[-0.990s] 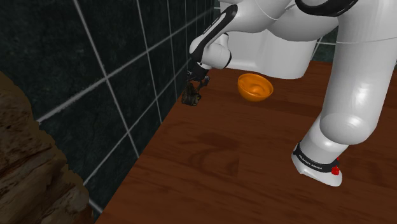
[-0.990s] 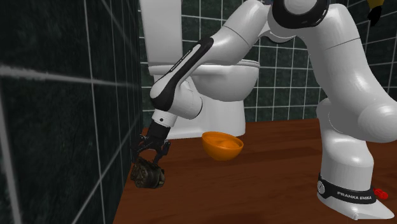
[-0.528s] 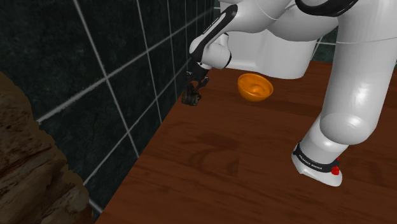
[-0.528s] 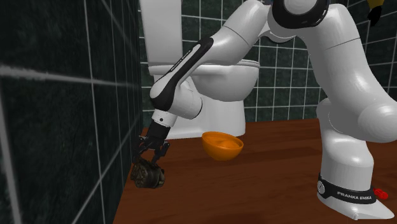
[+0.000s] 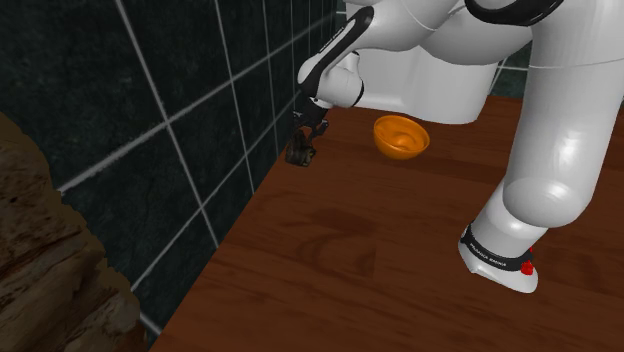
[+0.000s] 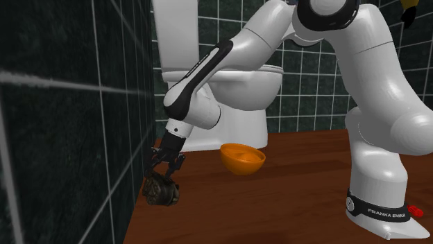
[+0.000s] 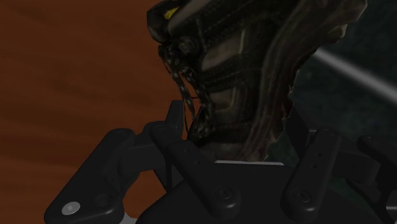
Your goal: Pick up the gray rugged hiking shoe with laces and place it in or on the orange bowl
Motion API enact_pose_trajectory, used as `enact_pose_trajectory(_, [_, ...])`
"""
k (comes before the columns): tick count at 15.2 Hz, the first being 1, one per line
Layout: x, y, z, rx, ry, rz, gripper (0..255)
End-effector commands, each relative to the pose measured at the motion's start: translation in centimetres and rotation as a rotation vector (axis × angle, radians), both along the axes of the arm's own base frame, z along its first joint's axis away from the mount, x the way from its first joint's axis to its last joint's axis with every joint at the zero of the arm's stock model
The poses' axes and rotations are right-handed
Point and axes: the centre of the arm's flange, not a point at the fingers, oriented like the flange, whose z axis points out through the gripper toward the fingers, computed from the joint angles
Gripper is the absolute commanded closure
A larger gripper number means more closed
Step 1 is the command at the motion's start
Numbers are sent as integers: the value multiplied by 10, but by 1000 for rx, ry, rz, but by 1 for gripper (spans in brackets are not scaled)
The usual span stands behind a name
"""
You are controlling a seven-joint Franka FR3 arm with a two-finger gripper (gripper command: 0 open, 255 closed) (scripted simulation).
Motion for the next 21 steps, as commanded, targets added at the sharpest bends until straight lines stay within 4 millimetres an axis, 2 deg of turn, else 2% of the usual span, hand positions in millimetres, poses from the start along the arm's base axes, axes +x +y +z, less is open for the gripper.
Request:
enact_pose_trajectory(1, [0, 0, 8, 0, 0, 0, 255])
enact_pose_trajectory(21, [0, 0, 114, 0, 0, 0, 255])
